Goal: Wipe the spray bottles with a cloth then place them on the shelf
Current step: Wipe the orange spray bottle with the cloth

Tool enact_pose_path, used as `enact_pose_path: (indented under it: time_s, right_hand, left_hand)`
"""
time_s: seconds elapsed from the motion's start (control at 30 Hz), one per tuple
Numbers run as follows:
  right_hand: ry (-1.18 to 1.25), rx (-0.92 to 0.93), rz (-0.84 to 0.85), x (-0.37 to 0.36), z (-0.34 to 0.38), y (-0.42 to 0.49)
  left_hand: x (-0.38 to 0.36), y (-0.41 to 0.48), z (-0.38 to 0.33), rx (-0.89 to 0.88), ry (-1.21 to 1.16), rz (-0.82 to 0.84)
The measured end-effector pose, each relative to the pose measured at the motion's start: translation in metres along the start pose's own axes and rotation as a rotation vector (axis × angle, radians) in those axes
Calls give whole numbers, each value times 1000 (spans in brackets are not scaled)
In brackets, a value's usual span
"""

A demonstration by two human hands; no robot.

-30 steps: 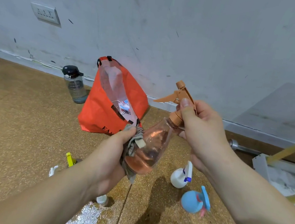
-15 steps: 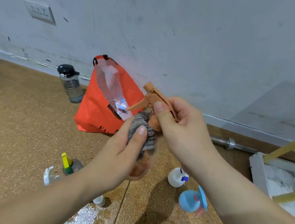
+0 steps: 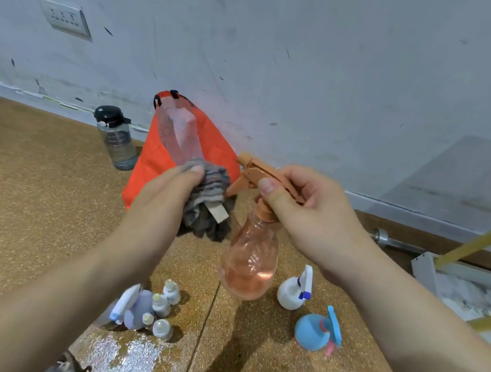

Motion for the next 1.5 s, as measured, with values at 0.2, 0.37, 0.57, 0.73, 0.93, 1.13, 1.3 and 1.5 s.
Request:
enact_pose_path:
  time_s: [0.2, 0.37, 0.57, 0.73, 0.93, 1.13, 1.3, 1.5]
  right_hand:
    - [102, -23, 110, -9, -5, -1]
    - [14, -296, -20, -3, -23, 1]
    - [454, -519, 316, -35, -15, -12]
    - [225, -465, 87, -35, -33, -9]
    - [17, -331, 58, -13, -26, 2]
    - [-55, -230, 29, 0, -22, 3]
    - [-119, -135, 57, -18, -16, -2]
    - [-52, -82, 78, -23, -4, -7]
  left_hand:
    - [-25, -18, -27, -177, 136, 244]
    - [-24, -21, -17, -165, 144, 137]
    - [-23, -32, -1, -379, 630, 24]
    - [-46, -47, 8, -553, 820, 193]
    - [-21, -24, 15, -173, 419, 127]
    - [25, -7, 15, -30, 197, -242]
    - [-40, -43, 5, -470, 700, 229]
    - [-19, -20, 19, -481, 823, 165]
Point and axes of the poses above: each hand's wrist, its own y-axis towards the middle knuckle, its own x-axis out of the back of the hand, z = x × y, the point moved 6 cm from there along y, towards the middle knuckle, and after that the axes turned 3 degrees about z, right-handed, at the moved point
